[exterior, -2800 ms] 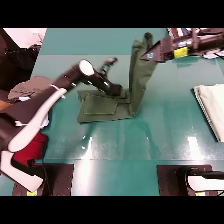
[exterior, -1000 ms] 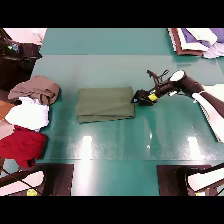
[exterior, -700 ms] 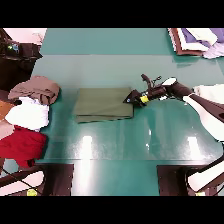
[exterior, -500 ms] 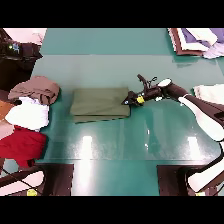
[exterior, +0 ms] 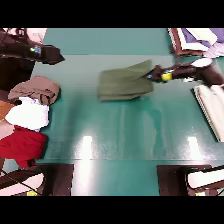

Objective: Fold the shirts.

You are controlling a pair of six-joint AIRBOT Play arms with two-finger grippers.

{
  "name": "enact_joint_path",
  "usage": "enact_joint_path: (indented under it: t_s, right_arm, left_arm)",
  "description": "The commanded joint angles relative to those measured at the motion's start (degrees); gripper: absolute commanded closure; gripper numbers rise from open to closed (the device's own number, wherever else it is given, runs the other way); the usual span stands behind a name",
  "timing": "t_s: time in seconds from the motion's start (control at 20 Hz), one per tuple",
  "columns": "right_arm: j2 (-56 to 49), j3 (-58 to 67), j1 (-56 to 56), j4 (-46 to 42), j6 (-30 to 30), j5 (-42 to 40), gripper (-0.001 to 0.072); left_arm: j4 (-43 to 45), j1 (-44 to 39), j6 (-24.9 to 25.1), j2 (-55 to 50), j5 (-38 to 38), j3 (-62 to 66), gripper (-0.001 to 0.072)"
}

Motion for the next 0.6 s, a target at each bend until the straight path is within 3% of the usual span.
enact_joint_path:
  t_s: [0.0, 0.3, 0.55]
  right_arm:
    - [6.6, 0.6, -13.0, -9.3, 3.2, 1.0, 0.0697]
    - [9.5, 0.7, -33.3, -11.4, 3.3, 0.6, 0.0697]
    - [9.5, 0.7, -40.0, -11.0, 3.3, -5.7, 0.0697]
  left_arm:
    - [-0.2, -5.7, 0.2, 0.0, 3.1, 0.0, 0.0684]
    - [-0.2, -10.3, 0.2, 0.0, 6.0, 0.0, 0.0684]
    - [-0.3, -10.7, 0.1, 0.0, 6.6, 0.0, 0.0684]
